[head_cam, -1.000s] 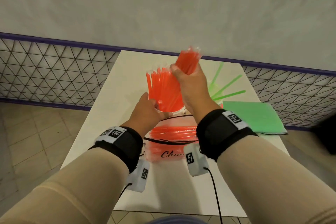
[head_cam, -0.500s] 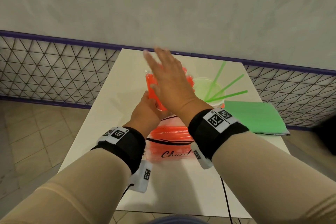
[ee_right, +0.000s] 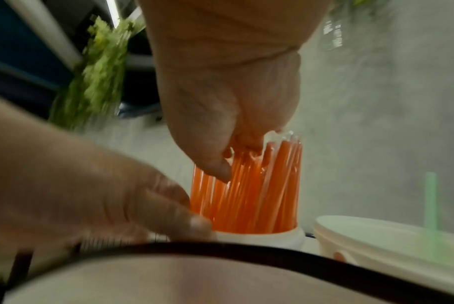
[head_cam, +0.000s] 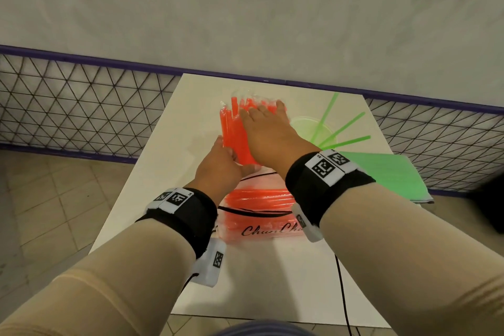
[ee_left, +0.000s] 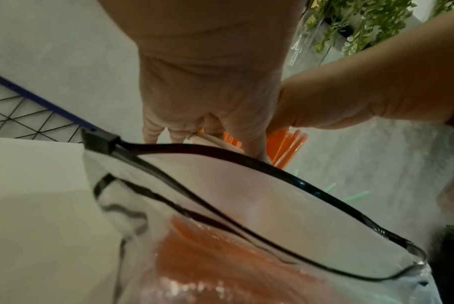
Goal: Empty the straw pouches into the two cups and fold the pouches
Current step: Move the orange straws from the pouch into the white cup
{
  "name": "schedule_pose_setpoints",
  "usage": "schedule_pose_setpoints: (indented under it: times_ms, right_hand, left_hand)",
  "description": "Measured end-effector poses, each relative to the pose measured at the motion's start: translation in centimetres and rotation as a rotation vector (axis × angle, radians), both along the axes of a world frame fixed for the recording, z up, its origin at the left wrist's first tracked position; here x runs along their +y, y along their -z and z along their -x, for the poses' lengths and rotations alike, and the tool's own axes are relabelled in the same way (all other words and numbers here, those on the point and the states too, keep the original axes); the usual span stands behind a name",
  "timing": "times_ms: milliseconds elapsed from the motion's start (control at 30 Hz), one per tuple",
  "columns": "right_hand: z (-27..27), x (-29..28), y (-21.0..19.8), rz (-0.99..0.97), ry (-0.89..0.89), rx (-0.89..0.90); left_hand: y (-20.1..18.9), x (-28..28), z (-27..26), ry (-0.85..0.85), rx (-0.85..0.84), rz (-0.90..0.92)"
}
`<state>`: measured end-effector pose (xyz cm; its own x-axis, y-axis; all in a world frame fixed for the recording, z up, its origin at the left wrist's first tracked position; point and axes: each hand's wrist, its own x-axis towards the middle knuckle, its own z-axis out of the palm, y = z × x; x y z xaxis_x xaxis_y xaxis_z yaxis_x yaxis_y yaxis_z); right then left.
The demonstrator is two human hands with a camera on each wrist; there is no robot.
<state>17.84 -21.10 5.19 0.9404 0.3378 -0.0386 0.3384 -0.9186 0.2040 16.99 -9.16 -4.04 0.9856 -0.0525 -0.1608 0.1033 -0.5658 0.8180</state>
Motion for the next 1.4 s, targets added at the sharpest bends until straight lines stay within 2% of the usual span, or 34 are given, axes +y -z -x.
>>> schedule_pose_setpoints:
  times_ms: [100, 167, 200, 267, 333, 467, 600, 700, 767, 933, 1100, 1400]
  right_hand:
    - [1.3, -0.3, -1.4, -0.276, 0.0, -0.144]
    - [2.4, -0.8, -2.3, -0.507, -0.012, -0.26]
    - [3.2, -1.2, -2.5, -0.599, -0.031, -0.229]
    - [4.7, -1.9, -2.0, -0.666, -0.128, -0.032]
    - [5.8, -2.5, -0.5, -0.583, -0.199, 0.137]
    - [5.5, -3.0, 4.9, -0.27, -0.103, 0.317]
    - [5.3, -3.2, 8.7, -0.212, -0.062, 0.365]
    - [5.1, -3.1, 10.4, -0.216, -0.08, 0.427]
    - [5.0, -3.2, 11.0, -0.232, -0.082, 0.435]
    - [5.6, -3.3, 10.9, -0.174, -0.106, 0.394]
    - [6.6, -2.6, 11.0, -0.103, -0.125, 0.322]
    - [6.8, -2.5, 10.6, 0.032, -0.164, 0.302]
  left_hand:
    - [-0.8, 0.1, 0.5, -0.02, -0.008, -0.147]
    - [-1.5, 0.7, 0.7, -0.083, 0.012, -0.112]
    - [-2.0, 1.1, 0.8, -0.104, 0.033, -0.114]
    - [-2.8, 2.1, 0.7, -0.109, 0.08, -0.19]
    - [-3.4, 2.9, 0.5, -0.04, 0.166, -0.27]
    - [-3.6, 2.8, 1.4, 0.168, 0.342, -0.316]
    - [-2.6, 1.0, 2.7, 0.382, 0.361, -0.467]
    - [-1.2, 0.2, 3.5, 0.473, 0.289, -0.569]
    - [-0.1, 0.0, 3.9, 0.45, 0.249, -0.562]
    - [0.8, 0.4, 4.2, 0.382, 0.268, -0.469]
    - [0.7, 0.7, 4.3, 0.41, 0.265, -0.488]
    - [1.0, 0.8, 4.3, 0.463, 0.247, -0.463]
